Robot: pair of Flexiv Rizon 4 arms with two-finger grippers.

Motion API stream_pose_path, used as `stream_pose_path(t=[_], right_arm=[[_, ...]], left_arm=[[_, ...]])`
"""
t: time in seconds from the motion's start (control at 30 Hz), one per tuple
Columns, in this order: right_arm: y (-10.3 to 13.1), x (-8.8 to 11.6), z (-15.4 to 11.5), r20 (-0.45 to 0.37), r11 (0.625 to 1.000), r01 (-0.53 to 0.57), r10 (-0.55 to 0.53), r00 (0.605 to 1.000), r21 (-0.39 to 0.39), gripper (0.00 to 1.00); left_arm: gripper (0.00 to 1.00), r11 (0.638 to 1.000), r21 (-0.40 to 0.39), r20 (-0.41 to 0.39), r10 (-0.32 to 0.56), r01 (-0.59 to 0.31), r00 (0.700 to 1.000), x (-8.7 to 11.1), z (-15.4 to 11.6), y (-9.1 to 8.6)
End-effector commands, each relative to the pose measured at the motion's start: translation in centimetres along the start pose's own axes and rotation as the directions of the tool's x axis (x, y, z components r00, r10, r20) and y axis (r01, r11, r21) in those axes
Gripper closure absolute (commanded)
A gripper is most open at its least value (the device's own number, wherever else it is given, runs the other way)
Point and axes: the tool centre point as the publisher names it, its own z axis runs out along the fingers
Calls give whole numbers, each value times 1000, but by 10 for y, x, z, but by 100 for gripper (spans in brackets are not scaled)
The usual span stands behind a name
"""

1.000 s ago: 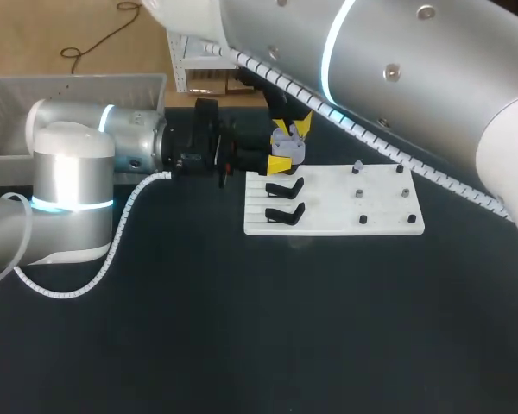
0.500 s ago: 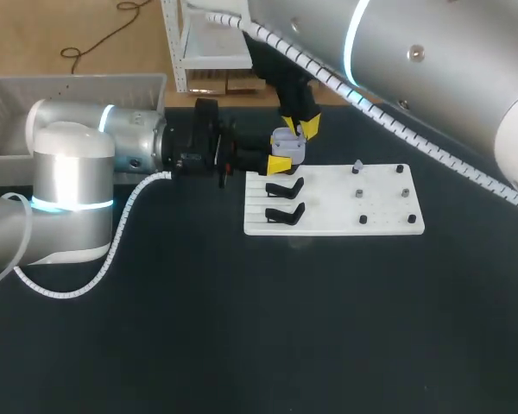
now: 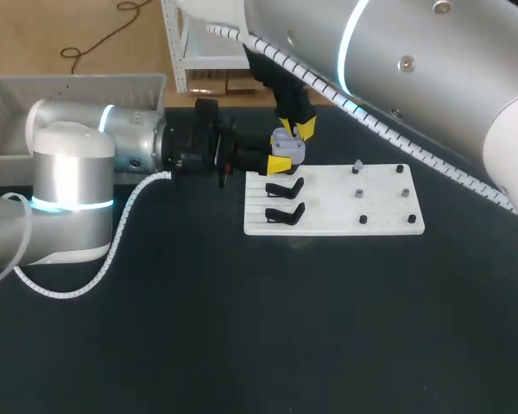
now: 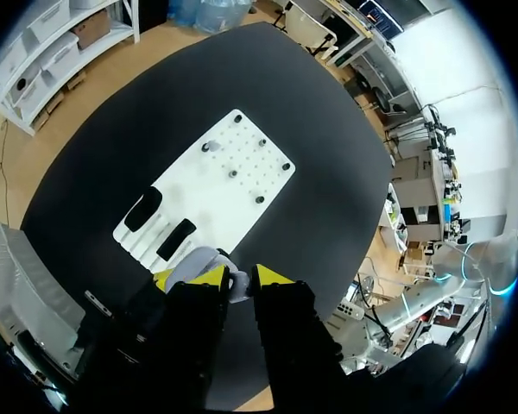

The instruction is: Pick up each earbud case from the left stands, insert the matching earbuds, close the lid, and place the case in the box.

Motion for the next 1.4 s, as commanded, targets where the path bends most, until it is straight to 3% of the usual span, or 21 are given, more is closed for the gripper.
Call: stream_pose_path(t=[0.03, 0.83, 1.4], right_arm=[[10, -5, -5, -9, 997, -1, 2, 1000, 75, 100], [11, -5, 0, -32, 993, 12, -8, 999, 122, 100], [18, 1, 6, 22, 981, 41, -46, 999, 191, 100]], left_arm=[[100, 1000, -1, 3, 3, -3, 1000, 1, 0, 0], [100, 1000, -1, 3, 3, -3, 1000, 1, 0, 0], [100, 1000, -1, 3, 3, -3, 1000, 1, 0, 0]])
